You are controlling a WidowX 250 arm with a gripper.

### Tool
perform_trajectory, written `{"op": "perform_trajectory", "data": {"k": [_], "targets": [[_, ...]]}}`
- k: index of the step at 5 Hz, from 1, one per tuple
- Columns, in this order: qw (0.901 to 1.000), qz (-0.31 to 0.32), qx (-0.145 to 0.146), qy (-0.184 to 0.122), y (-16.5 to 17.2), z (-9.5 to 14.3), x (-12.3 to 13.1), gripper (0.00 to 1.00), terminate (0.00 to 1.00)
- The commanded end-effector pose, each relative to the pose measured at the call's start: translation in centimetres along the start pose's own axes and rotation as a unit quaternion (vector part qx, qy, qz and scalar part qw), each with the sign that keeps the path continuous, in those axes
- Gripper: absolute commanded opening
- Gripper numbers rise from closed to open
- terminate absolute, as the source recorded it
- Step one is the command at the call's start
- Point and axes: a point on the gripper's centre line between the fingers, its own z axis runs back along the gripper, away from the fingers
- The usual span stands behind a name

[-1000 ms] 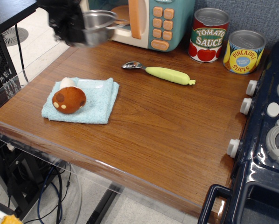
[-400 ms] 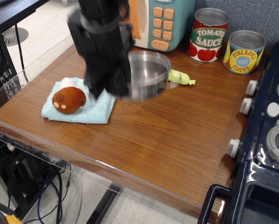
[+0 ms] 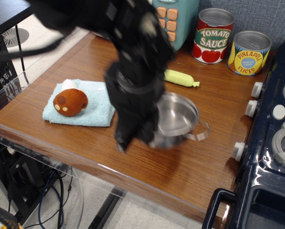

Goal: Move silver pot close to stove on cutting board.

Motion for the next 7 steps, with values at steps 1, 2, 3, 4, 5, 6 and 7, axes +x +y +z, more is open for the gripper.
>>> {"op": "perform_trajectory", "data": {"k": [1, 2, 3, 4, 5, 6, 7], "targets": [[0.9997, -0.025, -0.006, 0.002, 1.3, -2.0, -2.0, 0.00, 0.00], [0.9994, -0.034, 0.007, -0.002, 1.4, -2.6, -2.3, 0.00, 0.00], [0.9992, -0.032, 0.018, -0.013, 1.6, -2.6, -2.3, 1.00, 0.00], [0.9993, -0.028, 0.017, -0.017, 1.4, -2.4, -1.9, 1.00, 0.00], [0.9996, -0.023, 0.014, -0.010, 1.1, -1.5, -1.5, 1.00, 0.00], [0.9998, -0.016, -0.007, -0.010, 0.5, 0.6, -0.6, 1.00, 0.00], [0.9996, 0.000, -0.028, 0.003, -0.1, 3.4, 0.2, 1.00, 0.00]]}}
